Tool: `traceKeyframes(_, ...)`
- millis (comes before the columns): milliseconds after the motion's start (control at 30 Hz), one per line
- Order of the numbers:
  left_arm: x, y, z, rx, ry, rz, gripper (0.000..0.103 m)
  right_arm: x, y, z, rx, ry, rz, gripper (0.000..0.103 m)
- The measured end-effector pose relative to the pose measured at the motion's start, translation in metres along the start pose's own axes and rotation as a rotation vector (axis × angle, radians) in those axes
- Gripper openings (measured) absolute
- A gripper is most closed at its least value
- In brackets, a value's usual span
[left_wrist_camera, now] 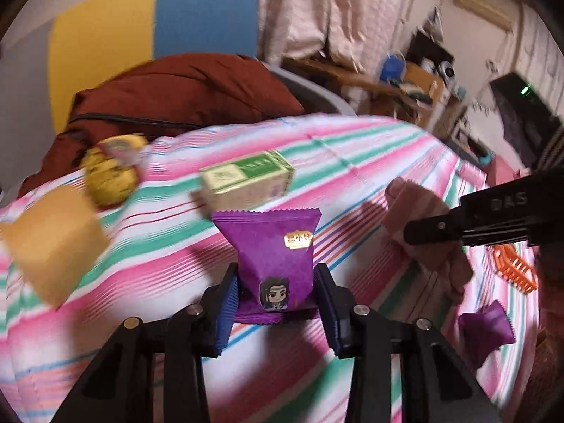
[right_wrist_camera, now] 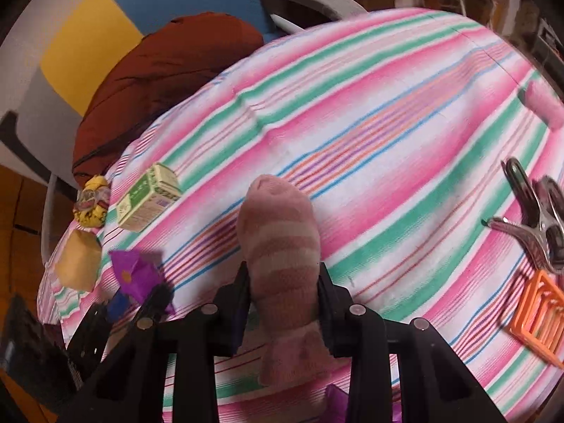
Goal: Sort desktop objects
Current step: 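Carry the pink sock and purple packet over the gold tray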
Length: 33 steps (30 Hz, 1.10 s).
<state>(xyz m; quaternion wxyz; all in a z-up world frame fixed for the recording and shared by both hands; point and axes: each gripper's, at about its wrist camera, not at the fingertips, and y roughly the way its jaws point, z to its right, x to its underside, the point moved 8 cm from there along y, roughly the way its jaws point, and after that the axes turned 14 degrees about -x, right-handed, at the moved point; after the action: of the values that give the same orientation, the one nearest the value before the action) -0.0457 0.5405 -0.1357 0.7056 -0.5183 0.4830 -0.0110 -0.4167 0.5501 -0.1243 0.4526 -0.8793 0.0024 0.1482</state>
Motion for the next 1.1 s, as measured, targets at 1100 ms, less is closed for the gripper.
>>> traceKeyframes(1100, 0.147, -0.127, -0.164, 0.048, -0.507, 0.049, 0.041, 0.063, 0.025, -0.145, -0.165, -0.424, -0.092, 0.034)
